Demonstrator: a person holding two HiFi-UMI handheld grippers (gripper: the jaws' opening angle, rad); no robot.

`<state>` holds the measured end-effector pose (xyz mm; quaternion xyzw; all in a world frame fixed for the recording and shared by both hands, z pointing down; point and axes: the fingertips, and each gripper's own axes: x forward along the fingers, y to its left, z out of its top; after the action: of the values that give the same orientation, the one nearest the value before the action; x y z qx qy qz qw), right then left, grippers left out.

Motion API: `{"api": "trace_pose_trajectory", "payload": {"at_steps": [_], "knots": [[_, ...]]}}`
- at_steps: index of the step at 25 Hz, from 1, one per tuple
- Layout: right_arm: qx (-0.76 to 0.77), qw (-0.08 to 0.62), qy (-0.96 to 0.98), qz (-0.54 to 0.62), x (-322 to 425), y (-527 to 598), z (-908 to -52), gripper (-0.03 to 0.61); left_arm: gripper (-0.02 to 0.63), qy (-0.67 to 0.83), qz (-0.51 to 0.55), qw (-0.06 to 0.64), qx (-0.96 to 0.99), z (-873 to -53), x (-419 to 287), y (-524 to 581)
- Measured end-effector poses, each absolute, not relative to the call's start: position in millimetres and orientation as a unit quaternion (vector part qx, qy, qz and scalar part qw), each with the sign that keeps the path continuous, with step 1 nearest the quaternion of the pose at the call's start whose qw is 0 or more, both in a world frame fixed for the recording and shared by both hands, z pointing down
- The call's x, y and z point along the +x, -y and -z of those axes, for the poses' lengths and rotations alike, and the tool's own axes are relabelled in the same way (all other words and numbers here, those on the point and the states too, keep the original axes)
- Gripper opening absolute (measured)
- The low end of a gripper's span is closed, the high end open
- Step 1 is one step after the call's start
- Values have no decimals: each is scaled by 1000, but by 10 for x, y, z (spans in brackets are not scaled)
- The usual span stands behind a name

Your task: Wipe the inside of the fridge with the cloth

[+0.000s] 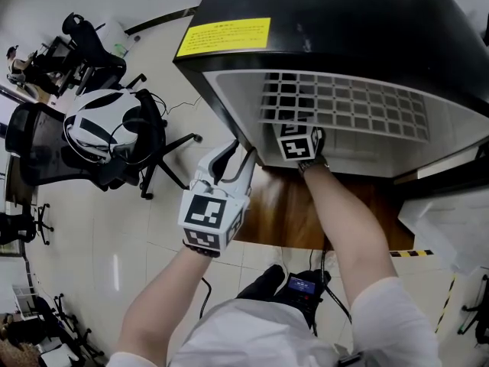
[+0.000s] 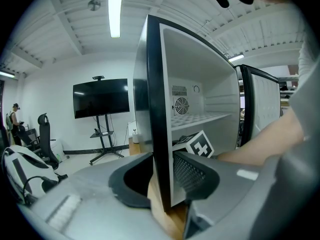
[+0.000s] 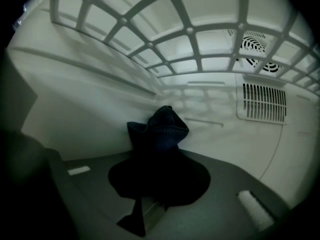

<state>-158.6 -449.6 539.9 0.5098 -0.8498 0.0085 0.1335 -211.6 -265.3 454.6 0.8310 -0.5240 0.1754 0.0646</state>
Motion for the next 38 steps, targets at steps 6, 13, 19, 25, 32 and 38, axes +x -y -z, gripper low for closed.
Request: {"api": "trace_pose_trajectory", "payload": {"at_steps": [6,13,19,25,32,38], "knots": [[522,133,842,-10,-1468,4536,-5409,67,121,528,-174,66,829,-4546,-2116,2665],[538,137,832,-8,-1236,4538,-5405,67,121,535,-171,68,825,-4534,-2110,2668],[552,139,822,-6,-1006,4537,-5393,67,121,540,-165,73,822,-4532,-2107,2677],[567,148,810,-4,-776,4536,-5413,67,121,542,-165,72,820,-4522,-2109,2669],[585,146,798,1,-506,4512,-5321,67,120,545,-164,71,819,-4522,-2118,2667],[607,149,781,-4,-219,4521,-5341,67,120,545,-167,70,819,-4529,-2120,2678]]}}
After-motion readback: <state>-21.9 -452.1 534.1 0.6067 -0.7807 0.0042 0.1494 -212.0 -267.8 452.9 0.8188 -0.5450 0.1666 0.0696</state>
